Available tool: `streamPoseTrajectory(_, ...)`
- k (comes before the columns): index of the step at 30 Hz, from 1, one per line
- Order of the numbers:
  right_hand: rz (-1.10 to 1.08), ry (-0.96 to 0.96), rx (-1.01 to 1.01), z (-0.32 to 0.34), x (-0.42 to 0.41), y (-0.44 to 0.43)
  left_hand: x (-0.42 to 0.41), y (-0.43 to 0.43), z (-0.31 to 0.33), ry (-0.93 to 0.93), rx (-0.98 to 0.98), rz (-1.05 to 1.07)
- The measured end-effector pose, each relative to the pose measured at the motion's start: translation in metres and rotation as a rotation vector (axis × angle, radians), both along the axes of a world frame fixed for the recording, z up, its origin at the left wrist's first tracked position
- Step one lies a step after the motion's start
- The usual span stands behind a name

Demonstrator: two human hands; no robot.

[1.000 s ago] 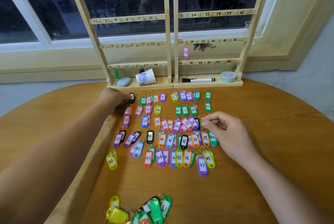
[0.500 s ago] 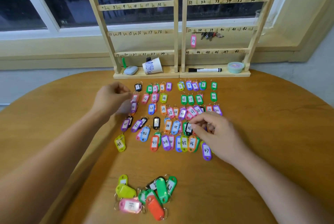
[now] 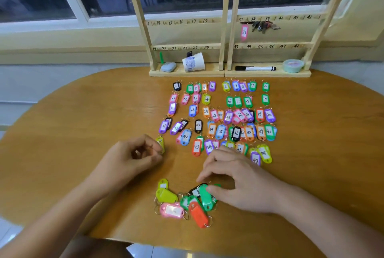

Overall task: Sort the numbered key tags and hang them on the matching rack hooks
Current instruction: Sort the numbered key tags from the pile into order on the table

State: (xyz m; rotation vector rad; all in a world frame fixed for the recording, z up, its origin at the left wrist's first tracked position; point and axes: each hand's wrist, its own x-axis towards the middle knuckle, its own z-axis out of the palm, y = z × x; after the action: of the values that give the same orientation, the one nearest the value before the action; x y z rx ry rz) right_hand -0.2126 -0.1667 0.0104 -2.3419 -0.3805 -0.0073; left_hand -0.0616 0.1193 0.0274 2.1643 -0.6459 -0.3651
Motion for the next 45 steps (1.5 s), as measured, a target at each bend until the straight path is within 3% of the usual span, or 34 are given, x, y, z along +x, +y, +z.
streamPoseTrajectory(4, 0.069, 0.052, -0.034, 0.007, -0.003, 0.002, -0.027, 0.012, 0.001, 0.042, -0.039, -0.14)
streamPoseTrajectory(10, 0.108, 0.084, -0.098, 0.007, -0.006, 0.003, -0.041, 0.021, 0.002, -0.029, 0.053, -0.35)
streamPoseTrajectory(19, 0.044, -0.026, -0.074, 0.0, -0.001, -0.003, -0.038, 0.013, 0.002, -0.128, 0.134, -0.426)
streamPoseTrajectory(22, -0.04, -0.053, 0.044, -0.001, 0.002, -0.004, -0.037, 0.009, 0.001, -0.111, 0.144, -0.426)
streamPoseTrajectory(27, -0.342, 0.063, 0.443, -0.001, 0.009, -0.01, -0.035, 0.004, 0.0, -0.029, 0.103, -0.363)
streamPoseTrajectory(32, -0.457, 0.126, 0.79, 0.007, 0.013, -0.018, -0.03, 0.0, 0.002, -0.05, 0.035, -0.255)
streamPoseTrajectory(45, -0.437, 0.166, 0.831, 0.017, 0.015, -0.03, -0.012, -0.059, 0.016, -0.016, -0.183, -0.013)
